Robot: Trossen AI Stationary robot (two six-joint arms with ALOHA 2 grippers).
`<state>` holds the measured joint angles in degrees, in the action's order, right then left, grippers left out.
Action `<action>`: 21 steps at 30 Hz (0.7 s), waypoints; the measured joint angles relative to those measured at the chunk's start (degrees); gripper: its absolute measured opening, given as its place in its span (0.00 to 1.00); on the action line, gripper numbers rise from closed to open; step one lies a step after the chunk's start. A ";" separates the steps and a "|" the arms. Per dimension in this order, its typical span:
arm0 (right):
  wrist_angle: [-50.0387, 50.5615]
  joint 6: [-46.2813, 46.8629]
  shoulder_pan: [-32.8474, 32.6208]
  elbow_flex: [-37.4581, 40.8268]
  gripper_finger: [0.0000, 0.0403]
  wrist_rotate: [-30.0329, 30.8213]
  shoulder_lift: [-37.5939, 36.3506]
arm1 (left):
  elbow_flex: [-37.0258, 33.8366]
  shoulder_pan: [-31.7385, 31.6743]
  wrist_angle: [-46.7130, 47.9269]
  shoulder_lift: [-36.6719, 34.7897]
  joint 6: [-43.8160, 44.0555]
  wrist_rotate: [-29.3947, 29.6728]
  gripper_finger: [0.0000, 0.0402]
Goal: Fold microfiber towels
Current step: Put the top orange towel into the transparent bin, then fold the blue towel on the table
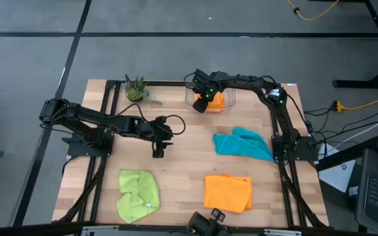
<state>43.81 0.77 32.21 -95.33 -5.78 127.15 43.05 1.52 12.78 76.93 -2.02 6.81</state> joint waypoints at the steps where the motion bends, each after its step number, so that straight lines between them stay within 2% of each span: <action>1: 0.00 -0.09 -0.02 -0.04 0.36 0.26 0.03 | 0.00 0.00 0.00 0.00 0.00 0.00 0.39; 6: 3.96 -0.88 0.24 -2.71 0.36 1.92 -0.84 | 0.02 0.00 0.01 0.00 0.03 0.00 0.39; 12: 13.17 -1.25 0.26 -13.42 0.36 9.36 -1.35 | 0.04 0.00 0.01 0.00 0.45 0.00 0.39; 21: 36.95 -1.21 -0.53 -29.98 0.36 8.90 -1.37 | 0.03 0.00 0.01 0.00 0.50 0.00 0.39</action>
<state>80.76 -0.45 31.68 -125.31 3.11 125.78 43.08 1.52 12.79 76.93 -1.52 6.81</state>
